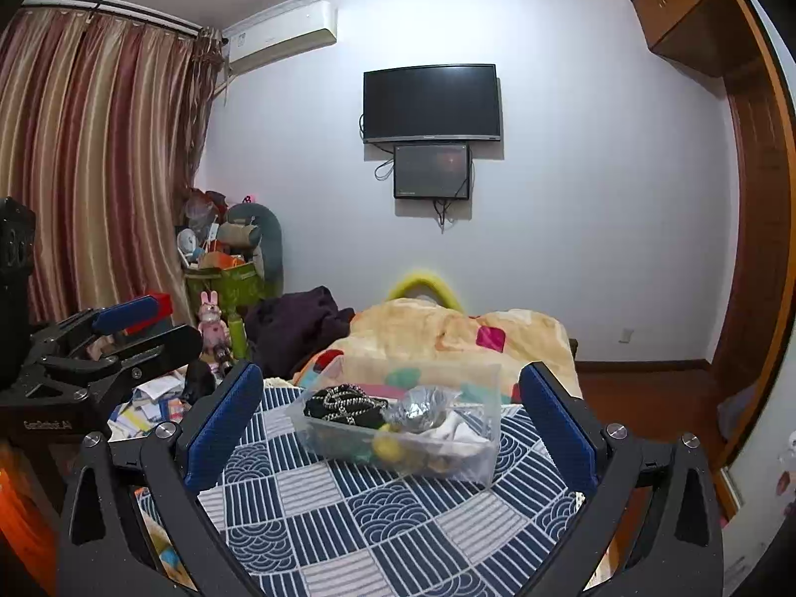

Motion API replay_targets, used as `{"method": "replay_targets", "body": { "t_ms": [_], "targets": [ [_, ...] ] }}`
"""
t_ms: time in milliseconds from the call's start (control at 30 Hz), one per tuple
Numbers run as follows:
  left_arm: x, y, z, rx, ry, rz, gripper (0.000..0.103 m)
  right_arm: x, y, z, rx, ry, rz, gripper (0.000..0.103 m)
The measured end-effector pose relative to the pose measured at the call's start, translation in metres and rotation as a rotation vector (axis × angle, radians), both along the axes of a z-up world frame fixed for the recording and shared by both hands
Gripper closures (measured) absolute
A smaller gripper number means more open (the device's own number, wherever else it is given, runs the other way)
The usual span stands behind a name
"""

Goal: Organize soft objects

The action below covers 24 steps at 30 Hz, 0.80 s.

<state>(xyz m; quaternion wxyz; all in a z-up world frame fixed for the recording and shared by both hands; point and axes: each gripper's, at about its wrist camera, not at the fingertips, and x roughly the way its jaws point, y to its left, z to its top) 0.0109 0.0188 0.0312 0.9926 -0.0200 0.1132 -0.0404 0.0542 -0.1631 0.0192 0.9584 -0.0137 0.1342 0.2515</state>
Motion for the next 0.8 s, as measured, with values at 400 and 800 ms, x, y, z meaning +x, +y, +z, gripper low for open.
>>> {"method": "replay_targets", "body": {
  "t_ms": [400, 800],
  "targets": [
    [-0.003, -0.006, -0.004, 0.014, -0.001, -0.001, 0.0, -0.008, 0.0, -0.001, 0.01, -0.003, -0.002, 0.0],
    [0.0, -0.002, -0.006, -0.008, 0.015, -0.003, 0.0, -0.01, 0.0, 0.0, 0.016, -0.002, 0.0, 0.0]
  ]
}}
